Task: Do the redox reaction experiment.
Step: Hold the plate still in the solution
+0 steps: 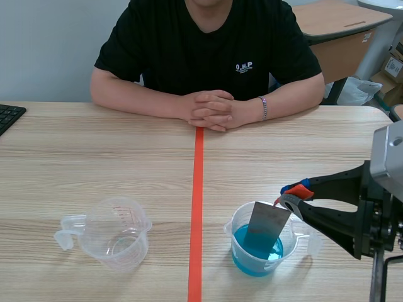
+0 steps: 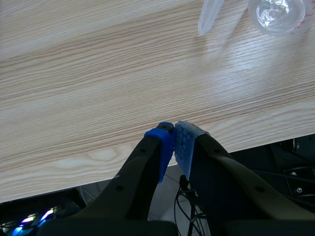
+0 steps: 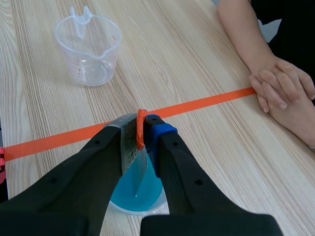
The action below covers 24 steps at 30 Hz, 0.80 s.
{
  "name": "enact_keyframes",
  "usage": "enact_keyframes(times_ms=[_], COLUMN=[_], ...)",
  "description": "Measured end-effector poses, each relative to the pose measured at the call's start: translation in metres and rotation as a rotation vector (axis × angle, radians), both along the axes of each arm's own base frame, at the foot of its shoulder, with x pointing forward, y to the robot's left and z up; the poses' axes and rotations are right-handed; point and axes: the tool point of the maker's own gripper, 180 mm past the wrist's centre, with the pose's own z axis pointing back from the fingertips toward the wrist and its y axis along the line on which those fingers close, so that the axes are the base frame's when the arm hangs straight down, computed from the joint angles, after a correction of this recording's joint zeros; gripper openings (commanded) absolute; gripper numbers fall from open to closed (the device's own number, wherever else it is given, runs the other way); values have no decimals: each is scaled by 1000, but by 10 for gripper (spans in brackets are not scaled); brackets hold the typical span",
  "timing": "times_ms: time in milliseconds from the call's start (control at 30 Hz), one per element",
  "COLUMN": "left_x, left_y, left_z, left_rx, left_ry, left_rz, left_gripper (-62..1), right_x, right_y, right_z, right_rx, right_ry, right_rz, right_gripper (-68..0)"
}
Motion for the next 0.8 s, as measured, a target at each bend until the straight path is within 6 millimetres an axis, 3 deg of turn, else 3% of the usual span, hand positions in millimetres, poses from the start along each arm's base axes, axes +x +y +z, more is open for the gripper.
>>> enact_keyframes(times_ms=[500,800], left_x=[0,0], left_y=[0,0], left_z=[0,0], left_rx=[0,0], left_ry=[0,0], left_rz=[0,0], left_gripper=[-567,-567], right_x=[7,-3], right_y=[-5,-5], right_z=[17,44], right_rx=[-11,14], right_ry=[-59,-95], right_rz=[-11,-4], right_gripper=[-660,-660])
